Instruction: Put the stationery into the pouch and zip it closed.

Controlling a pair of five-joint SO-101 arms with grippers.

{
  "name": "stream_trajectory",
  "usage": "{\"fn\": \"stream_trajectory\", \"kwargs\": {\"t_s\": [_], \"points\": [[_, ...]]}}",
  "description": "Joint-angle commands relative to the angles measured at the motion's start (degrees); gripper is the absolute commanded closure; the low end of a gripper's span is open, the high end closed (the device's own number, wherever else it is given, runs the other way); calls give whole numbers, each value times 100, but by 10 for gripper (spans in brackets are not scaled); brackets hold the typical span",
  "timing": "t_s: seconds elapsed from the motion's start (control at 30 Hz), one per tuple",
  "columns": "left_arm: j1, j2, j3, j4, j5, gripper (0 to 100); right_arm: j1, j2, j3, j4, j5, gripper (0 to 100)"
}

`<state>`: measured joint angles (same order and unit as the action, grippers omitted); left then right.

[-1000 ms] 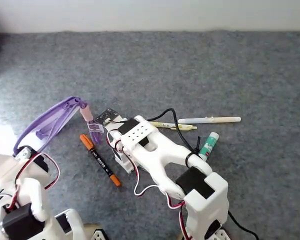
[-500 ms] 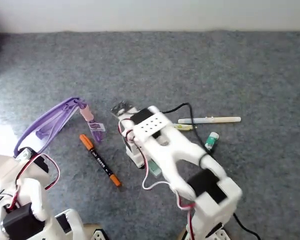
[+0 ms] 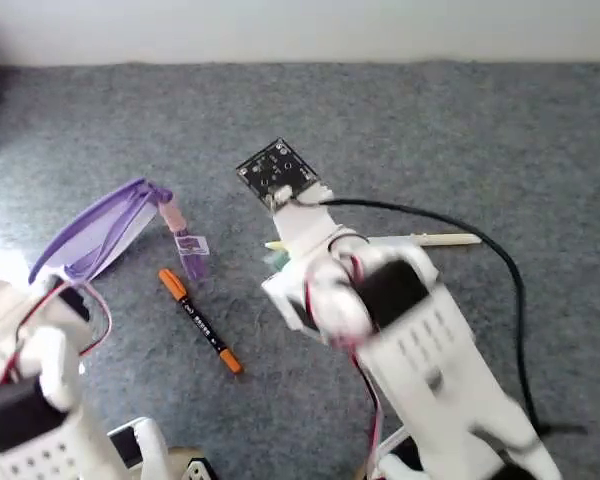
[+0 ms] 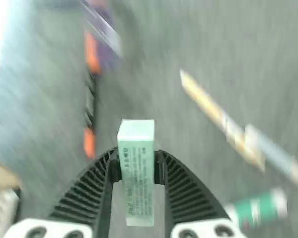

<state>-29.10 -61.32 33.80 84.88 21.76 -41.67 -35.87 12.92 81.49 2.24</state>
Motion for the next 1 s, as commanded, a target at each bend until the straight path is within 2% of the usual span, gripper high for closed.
{"fn": "stream_trajectory", "kwargs": {"t_s": [0.0,0.13,0.37,0.5,0.7,0.83,0.97], "points": [[369,738,-734,9,369,988,-690,-611,-62,-954,62,991],[624,1178,-892,18,536,988,-1305,-576,-35,-2220,62,991],[651,1196,-866,18,536,988,-1367,453,-62,-4892,62,991],[651,1196,-892,9,536,988,-1367,1130,-62,-6044,70,991],[651,1196,-892,9,536,988,-1393,1763,-62,-6756,35,991],[651,1213,-892,9,545,988,-1367,2114,-62,-6870,9,991],[651,1231,-884,9,668,988,-1358,2325,-53,-6818,-457,987]]}}
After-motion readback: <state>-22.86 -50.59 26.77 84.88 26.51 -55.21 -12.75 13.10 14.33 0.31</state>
